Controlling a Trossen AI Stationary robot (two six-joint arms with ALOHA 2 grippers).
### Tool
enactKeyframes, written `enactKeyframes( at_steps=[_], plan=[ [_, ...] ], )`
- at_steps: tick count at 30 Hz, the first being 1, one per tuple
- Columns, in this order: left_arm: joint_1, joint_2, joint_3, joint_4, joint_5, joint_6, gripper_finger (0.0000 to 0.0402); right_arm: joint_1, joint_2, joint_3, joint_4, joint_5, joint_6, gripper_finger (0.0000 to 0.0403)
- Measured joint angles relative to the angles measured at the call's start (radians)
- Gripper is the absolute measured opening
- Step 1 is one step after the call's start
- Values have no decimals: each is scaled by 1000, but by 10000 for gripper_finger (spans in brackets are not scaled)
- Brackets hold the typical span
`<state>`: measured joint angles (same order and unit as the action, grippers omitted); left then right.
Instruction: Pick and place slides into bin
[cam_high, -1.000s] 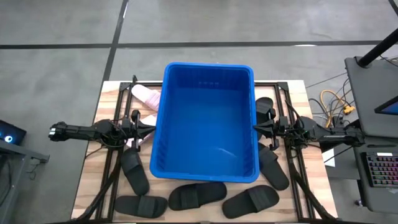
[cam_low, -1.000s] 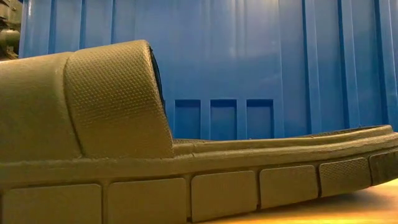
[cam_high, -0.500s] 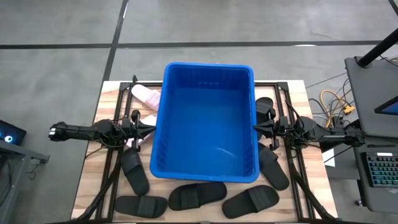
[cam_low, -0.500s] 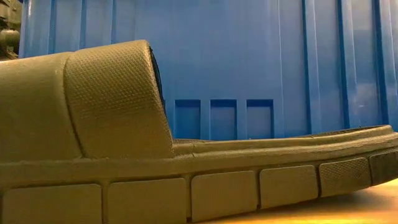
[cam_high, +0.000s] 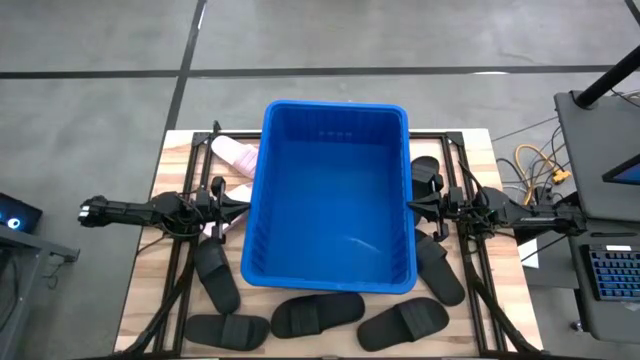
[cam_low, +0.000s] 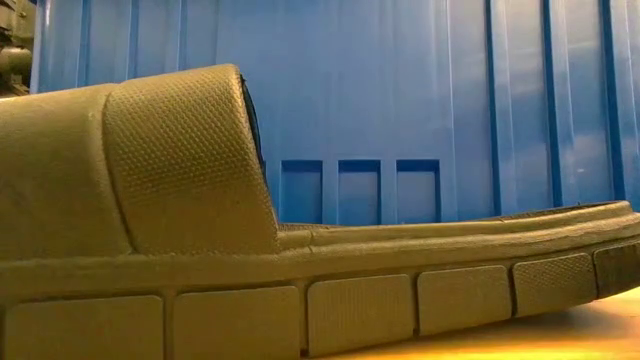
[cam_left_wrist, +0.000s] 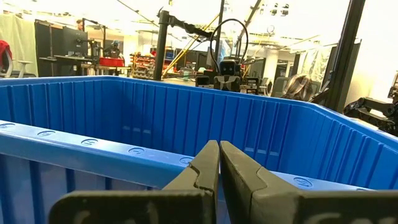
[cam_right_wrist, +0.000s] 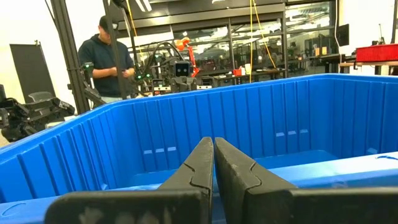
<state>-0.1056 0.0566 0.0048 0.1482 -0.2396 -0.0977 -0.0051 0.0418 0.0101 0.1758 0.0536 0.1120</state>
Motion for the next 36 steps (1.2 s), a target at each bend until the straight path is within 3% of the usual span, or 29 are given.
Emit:
enactKeyframes(
  at_steps=[7,16,20,25,28,33,36],
  plan=[
    [0,0,0,10,0,108,0,0,0,0,0,0,0,9],
    [0,0,0,22,0,105,0,0,0,0,0,0,0,9],
    [0,0,0,129,0,101,0,0,0,0,0,0,0,9],
    [0,1,0,333,-31,-26,0,0,0,0,49,0,1,9],
    [1,1,0,412,-49,22,0,0,1,0,100,-1,119,9],
    [1,2,0,509,-69,27,0,0,1,0,289,117,302,9],
    [1,2,-1,603,-70,17,0,0,-2,0,407,263,388,9]
  ],
)
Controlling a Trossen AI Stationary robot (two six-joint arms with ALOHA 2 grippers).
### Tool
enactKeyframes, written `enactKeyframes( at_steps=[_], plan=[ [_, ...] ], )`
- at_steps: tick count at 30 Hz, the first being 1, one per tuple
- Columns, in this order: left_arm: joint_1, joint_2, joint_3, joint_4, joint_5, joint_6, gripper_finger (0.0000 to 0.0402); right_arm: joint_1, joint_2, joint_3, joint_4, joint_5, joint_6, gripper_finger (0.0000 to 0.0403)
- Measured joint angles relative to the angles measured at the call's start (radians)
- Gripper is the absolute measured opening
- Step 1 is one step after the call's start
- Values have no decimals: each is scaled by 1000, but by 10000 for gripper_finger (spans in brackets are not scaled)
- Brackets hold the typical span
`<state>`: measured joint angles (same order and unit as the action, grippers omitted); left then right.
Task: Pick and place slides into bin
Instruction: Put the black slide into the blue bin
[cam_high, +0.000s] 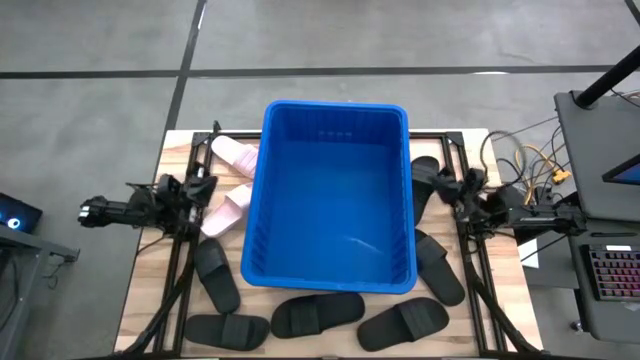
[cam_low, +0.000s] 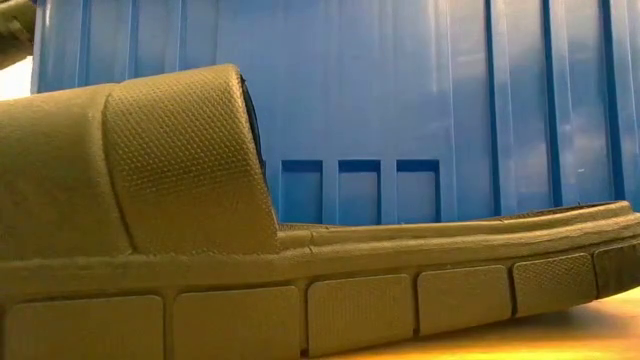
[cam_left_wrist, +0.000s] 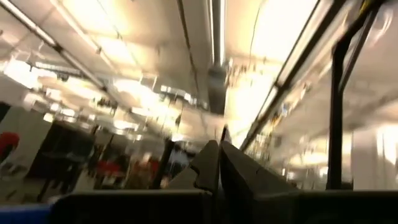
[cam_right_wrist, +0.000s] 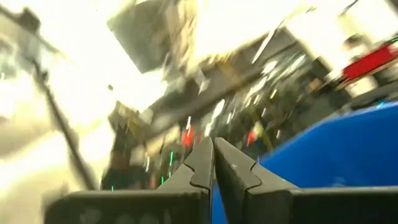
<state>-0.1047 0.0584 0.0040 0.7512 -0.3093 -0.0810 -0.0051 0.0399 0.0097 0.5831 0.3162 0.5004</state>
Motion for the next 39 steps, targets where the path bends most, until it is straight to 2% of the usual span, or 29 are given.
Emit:
enactKeyframes(
  at_steps=[2,7,11,15,21,24,28,36,39],
  plan=[
    [0,0,0,48,-6,-23,0,-1,1,0,51,71,5,9],
    [0,0,0,95,-30,13,0,0,2,0,129,96,47,9],
    [0,14,0,96,-179,-89,5,0,5,10,130,97,91,9],
    [0,53,0,103,-211,-68,40,0,35,59,117,88,74,28],
    [0,116,32,106,-189,-69,115,0,127,227,68,-32,-34,98],
    [0,141,64,114,-197,-69,139,1,180,339,-77,-46,-109,132],
    [0,174,94,175,-203,-70,147,1,252,515,-390,-4,-187,158],
    [0,217,125,183,-230,-35,148,0,425,857,-1007,214,-187,158],
    [0,230,119,183,-253,-37,148,0,483,948,-1170,235,-187,153]
  ],
)
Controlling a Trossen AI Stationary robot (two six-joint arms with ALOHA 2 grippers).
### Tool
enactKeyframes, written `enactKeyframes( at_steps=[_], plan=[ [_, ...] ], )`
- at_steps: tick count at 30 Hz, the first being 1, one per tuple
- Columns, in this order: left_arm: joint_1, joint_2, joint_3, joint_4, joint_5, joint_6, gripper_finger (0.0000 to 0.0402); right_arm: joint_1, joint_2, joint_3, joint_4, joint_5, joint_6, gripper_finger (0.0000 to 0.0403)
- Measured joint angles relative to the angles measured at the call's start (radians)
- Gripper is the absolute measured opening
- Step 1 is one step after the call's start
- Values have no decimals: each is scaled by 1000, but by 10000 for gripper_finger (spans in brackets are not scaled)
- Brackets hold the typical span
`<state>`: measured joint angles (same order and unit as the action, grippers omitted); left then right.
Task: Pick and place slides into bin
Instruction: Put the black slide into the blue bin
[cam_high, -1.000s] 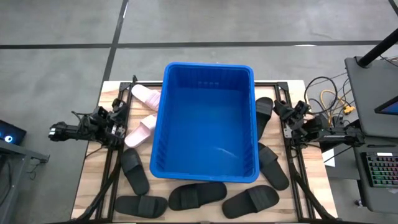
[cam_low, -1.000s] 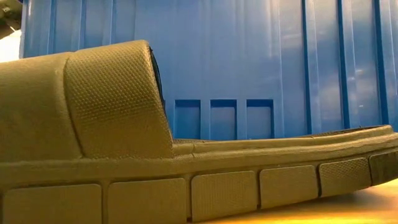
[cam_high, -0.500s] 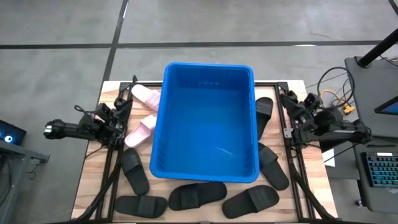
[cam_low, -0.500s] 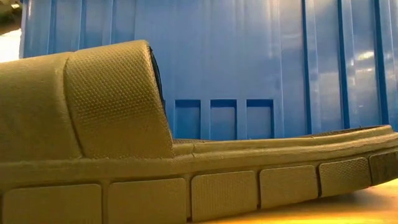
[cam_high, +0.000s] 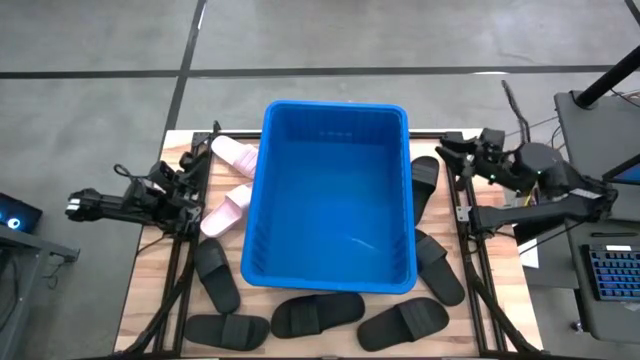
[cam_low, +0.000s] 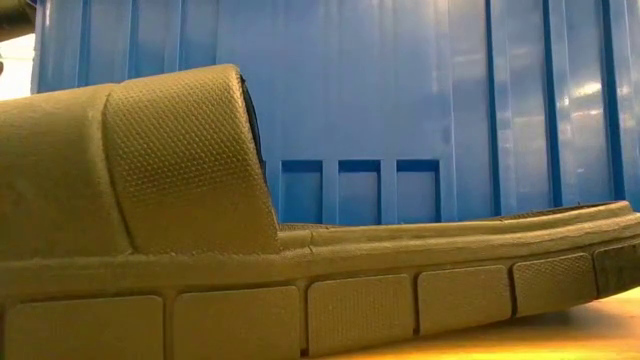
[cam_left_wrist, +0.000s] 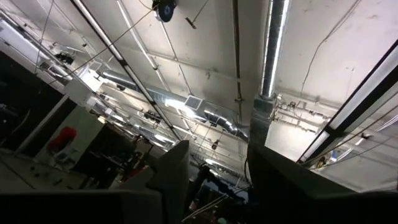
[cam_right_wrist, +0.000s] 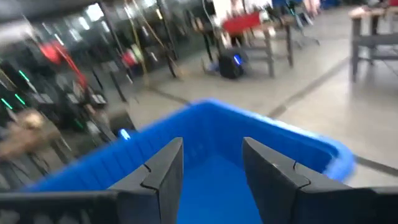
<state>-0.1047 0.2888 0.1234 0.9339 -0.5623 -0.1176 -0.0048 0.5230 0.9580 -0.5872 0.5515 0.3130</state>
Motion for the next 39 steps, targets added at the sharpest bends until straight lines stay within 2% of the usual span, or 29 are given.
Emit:
enactKeyframes(
  at_steps=[7,15,18,26,39],
  plan=[
    [0,44,4,0,0,0,148,0,93,135,-255,0,1,143],
    [0,67,6,0,0,-7,148,0,161,176,-553,19,41,135],
    [0,69,7,9,-2,-7,148,0,168,141,-614,19,90,136],
    [0,64,7,37,-5,-6,148,0,177,0,-641,9,219,156],
    [0,65,6,35,-21,-4,148,0,181,-225,-638,-10,348,228]
  ],
)
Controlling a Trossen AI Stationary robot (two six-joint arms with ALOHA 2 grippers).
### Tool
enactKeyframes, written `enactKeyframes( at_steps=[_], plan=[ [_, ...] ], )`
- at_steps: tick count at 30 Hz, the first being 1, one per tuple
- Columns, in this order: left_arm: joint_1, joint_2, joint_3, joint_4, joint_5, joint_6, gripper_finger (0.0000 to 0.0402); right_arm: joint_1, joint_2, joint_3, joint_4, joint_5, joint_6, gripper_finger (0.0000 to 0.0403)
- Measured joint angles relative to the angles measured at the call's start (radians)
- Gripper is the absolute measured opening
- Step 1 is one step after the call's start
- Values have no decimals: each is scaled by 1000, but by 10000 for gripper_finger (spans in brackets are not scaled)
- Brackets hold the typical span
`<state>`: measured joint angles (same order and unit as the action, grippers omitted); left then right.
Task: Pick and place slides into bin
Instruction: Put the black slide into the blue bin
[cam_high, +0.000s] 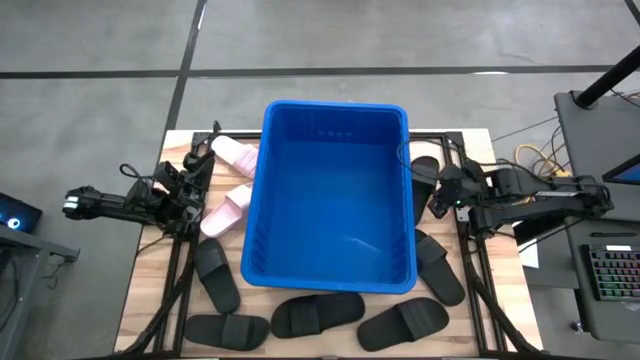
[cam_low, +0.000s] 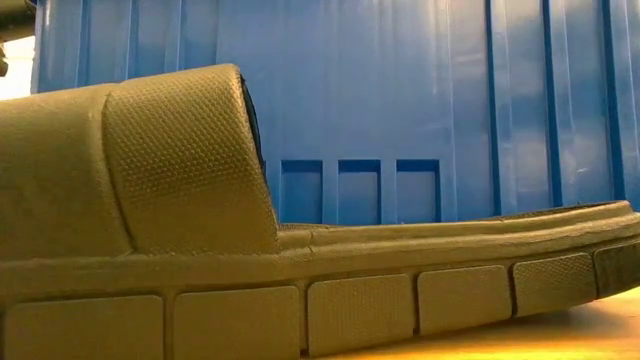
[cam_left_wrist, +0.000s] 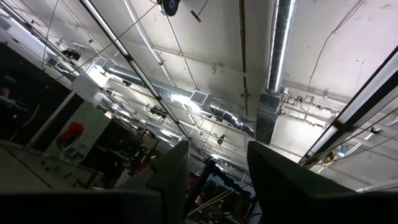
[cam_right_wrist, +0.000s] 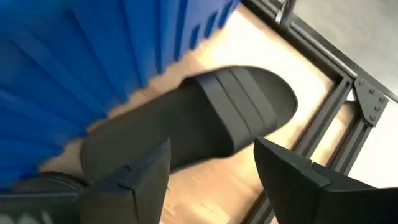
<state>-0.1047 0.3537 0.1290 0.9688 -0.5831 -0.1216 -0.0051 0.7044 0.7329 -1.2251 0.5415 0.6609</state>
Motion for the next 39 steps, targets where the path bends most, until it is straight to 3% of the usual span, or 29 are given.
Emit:
enactKeyframes(
  at_steps=[5,10,16,21,24,31,39],
  plan=[
    [0,-2,-1,0,-3,5,148,0,20,-29,1,-21,104,235],
    [0,2,2,1,-2,4,148,0,60,-8,1,-25,339,227],
    [0,-1,1,0,-3,4,148,-13,105,-12,-1,33,543,220],
    [0,-2,1,0,-2,3,148,-68,134,-17,-12,69,809,219],
    [0,-2,1,2,-2,1,148,-123,141,-18,-14,78,870,219],
    [0,-3,-3,0,-3,1,148,-291,141,-19,60,62,794,219],
    [0,-2,-1,1,-2,2,148,-540,174,-19,230,-168,408,219]
  ],
)
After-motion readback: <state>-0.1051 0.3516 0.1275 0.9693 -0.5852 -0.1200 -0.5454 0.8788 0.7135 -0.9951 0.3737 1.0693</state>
